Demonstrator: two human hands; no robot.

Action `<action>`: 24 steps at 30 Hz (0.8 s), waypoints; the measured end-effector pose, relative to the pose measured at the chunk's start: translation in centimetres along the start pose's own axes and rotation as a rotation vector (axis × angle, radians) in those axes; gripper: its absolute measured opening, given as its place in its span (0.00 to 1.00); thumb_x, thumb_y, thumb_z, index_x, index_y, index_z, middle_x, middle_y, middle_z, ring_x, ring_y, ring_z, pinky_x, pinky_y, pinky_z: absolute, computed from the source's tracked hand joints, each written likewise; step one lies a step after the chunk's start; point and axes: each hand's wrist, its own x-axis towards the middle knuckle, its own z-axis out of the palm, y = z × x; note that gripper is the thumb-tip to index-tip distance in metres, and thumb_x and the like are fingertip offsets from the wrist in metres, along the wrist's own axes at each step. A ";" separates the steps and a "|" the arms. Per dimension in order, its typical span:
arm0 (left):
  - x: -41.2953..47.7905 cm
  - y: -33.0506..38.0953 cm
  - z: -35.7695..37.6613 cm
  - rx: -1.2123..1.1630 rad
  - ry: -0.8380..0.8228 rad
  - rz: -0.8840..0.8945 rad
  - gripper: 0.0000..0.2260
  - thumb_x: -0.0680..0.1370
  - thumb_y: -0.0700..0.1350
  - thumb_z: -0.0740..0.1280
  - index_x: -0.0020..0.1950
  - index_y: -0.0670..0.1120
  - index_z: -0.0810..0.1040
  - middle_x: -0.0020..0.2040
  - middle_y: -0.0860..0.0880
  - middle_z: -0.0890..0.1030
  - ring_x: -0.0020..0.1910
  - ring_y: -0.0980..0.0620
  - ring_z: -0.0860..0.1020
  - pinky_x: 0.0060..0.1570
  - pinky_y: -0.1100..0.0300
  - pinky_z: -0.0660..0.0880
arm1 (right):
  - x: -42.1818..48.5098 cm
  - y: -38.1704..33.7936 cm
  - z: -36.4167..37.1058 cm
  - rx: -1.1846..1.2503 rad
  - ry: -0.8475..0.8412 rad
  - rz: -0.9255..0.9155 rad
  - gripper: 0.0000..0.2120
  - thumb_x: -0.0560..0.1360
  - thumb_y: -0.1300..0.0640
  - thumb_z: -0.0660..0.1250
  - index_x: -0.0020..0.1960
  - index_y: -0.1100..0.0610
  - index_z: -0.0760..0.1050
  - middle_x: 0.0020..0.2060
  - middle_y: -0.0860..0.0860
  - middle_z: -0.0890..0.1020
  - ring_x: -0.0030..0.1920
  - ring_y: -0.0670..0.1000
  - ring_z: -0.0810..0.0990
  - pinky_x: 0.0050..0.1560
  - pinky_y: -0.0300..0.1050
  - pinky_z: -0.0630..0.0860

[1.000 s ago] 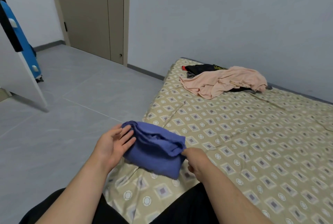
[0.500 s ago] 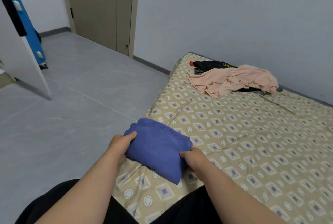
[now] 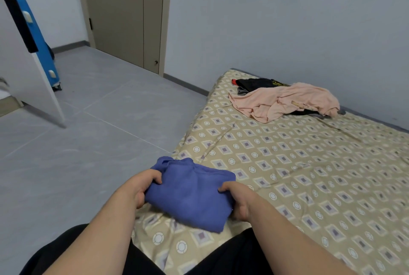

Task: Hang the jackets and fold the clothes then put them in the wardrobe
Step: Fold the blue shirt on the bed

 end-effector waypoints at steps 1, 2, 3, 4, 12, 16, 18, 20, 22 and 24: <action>-0.1 -0.1 0.0 0.000 0.000 0.024 0.07 0.71 0.34 0.59 0.39 0.40 0.77 0.28 0.43 0.80 0.22 0.47 0.78 0.29 0.63 0.71 | -0.1 0.0 0.1 0.016 -0.023 -0.011 0.15 0.71 0.64 0.65 0.57 0.59 0.79 0.43 0.56 0.87 0.41 0.57 0.85 0.41 0.44 0.78; 0.0 -0.2 0.0 -0.014 -0.003 0.040 0.07 0.71 0.35 0.60 0.40 0.41 0.78 0.29 0.43 0.80 0.23 0.47 0.78 0.29 0.62 0.71 | -0.2 0.1 0.3 0.029 -0.036 -0.017 0.14 0.72 0.64 0.64 0.57 0.59 0.79 0.43 0.56 0.87 0.41 0.57 0.86 0.39 0.44 0.78; 0.0 -0.2 0.0 -0.040 -0.014 0.045 0.06 0.72 0.37 0.62 0.41 0.42 0.79 0.30 0.43 0.82 0.24 0.47 0.80 0.30 0.61 0.72 | -0.3 0.2 0.4 0.036 -0.036 -0.019 0.14 0.73 0.64 0.64 0.57 0.60 0.79 0.43 0.56 0.87 0.42 0.57 0.86 0.38 0.44 0.78; 0.1 -0.3 0.0 -0.072 -0.036 0.043 0.06 0.74 0.41 0.64 0.43 0.42 0.80 0.32 0.43 0.83 0.26 0.47 0.81 0.31 0.60 0.73 | -0.3 0.2 0.4 0.033 -0.022 -0.023 0.13 0.74 0.64 0.64 0.57 0.60 0.79 0.43 0.56 0.87 0.44 0.58 0.85 0.39 0.45 0.78; 0.2 -1.6 0.5 0.008 -0.053 -0.043 0.16 0.76 0.54 0.71 0.53 0.43 0.79 0.40 0.43 0.82 0.35 0.46 0.78 0.31 0.61 0.73 | 0.1 0.9 0.2 -0.076 -0.011 0.038 0.12 0.76 0.63 0.70 0.58 0.60 0.74 0.52 0.58 0.84 0.54 0.60 0.82 0.60 0.58 0.78; 0.3 -1.6 0.6 0.050 0.026 0.019 0.03 0.78 0.40 0.68 0.49 0.41 0.78 0.39 0.41 0.81 0.36 0.44 0.78 0.34 0.59 0.70 | 0.5 1.1 0.3 -0.137 0.030 0.002 0.11 0.75 0.66 0.69 0.56 0.59 0.74 0.50 0.58 0.85 0.52 0.59 0.83 0.55 0.56 0.80; 0.3 -1.2 0.8 0.002 0.040 0.080 0.05 0.77 0.34 0.66 0.52 0.38 0.79 0.45 0.38 0.83 0.42 0.41 0.80 0.40 0.56 0.74 | 0.7 1.0 0.3 -0.145 0.096 -0.054 0.11 0.74 0.65 0.68 0.56 0.58 0.75 0.49 0.57 0.85 0.51 0.60 0.83 0.55 0.56 0.80; 0.3 -0.9 1.0 -0.028 0.038 0.148 0.10 0.76 0.32 0.65 0.55 0.38 0.79 0.50 0.36 0.83 0.48 0.38 0.81 0.43 0.54 0.75 | 0.7 0.7 0.3 -0.132 0.157 -0.104 0.10 0.73 0.63 0.69 0.54 0.55 0.76 0.48 0.56 0.85 0.49 0.60 0.83 0.51 0.54 0.80; 0.5 -0.5 1.1 -0.052 0.010 0.196 0.11 0.75 0.31 0.65 0.56 0.37 0.80 0.52 0.34 0.83 0.50 0.37 0.82 0.46 0.52 0.76 | 0.8 0.4 0.2 -0.096 0.177 -0.161 0.11 0.72 0.62 0.68 0.53 0.52 0.77 0.46 0.55 0.86 0.49 0.60 0.83 0.52 0.57 0.80; 0.8 -0.1 1.1 -0.078 -0.048 0.241 0.13 0.74 0.30 0.65 0.56 0.39 0.80 0.51 0.36 0.84 0.47 0.40 0.83 0.45 0.54 0.77 | 0.9 0.2 0.0 -0.062 0.170 -0.229 0.13 0.71 0.63 0.68 0.54 0.52 0.78 0.44 0.53 0.87 0.48 0.59 0.85 0.54 0.60 0.81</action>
